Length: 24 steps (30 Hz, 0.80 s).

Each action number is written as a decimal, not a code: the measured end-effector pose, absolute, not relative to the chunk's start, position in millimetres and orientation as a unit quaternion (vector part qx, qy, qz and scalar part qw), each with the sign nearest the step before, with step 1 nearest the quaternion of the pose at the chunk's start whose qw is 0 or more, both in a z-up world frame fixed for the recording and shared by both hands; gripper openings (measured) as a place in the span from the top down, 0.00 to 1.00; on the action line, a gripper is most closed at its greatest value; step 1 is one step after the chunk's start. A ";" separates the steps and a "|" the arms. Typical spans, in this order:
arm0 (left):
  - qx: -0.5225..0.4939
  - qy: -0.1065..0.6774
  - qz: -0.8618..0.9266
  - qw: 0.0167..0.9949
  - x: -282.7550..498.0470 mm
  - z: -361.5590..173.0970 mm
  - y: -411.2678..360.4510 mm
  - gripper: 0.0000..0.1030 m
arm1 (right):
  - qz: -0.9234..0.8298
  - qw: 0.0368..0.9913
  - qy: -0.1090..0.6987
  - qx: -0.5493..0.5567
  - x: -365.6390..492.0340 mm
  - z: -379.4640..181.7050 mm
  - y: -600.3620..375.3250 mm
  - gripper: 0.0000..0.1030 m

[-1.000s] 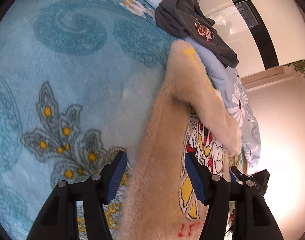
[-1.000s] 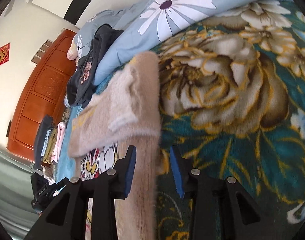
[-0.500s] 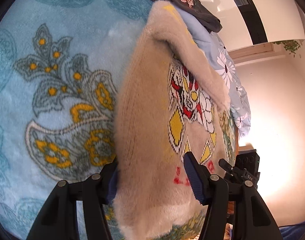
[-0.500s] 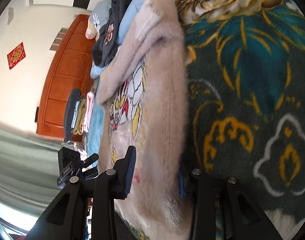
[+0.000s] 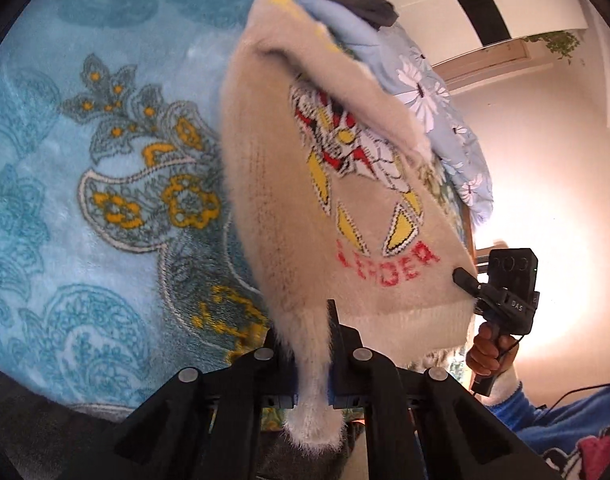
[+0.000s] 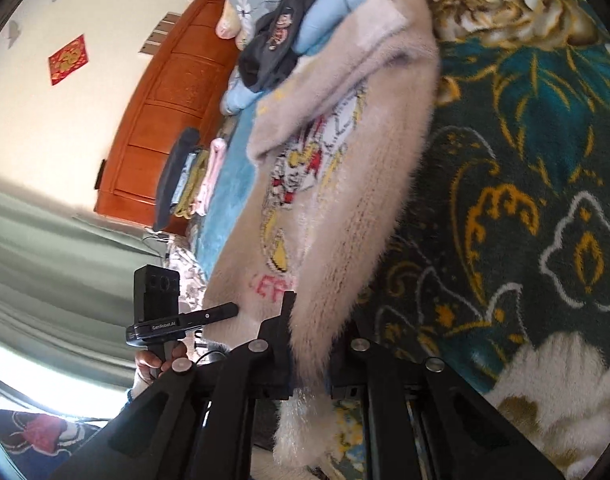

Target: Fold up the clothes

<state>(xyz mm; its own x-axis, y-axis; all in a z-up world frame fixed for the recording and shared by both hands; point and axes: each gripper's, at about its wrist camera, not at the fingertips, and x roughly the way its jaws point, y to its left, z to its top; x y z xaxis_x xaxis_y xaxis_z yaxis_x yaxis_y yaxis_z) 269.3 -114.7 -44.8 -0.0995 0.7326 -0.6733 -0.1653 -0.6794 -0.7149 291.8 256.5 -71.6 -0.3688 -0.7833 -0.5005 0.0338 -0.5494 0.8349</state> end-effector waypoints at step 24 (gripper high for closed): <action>-0.480 -0.326 0.779 0.238 88.5 -21.3 -86.4 0.88 | -0.759 0.250 -0.472 0.372 199.4 -33.0 301.5 0.86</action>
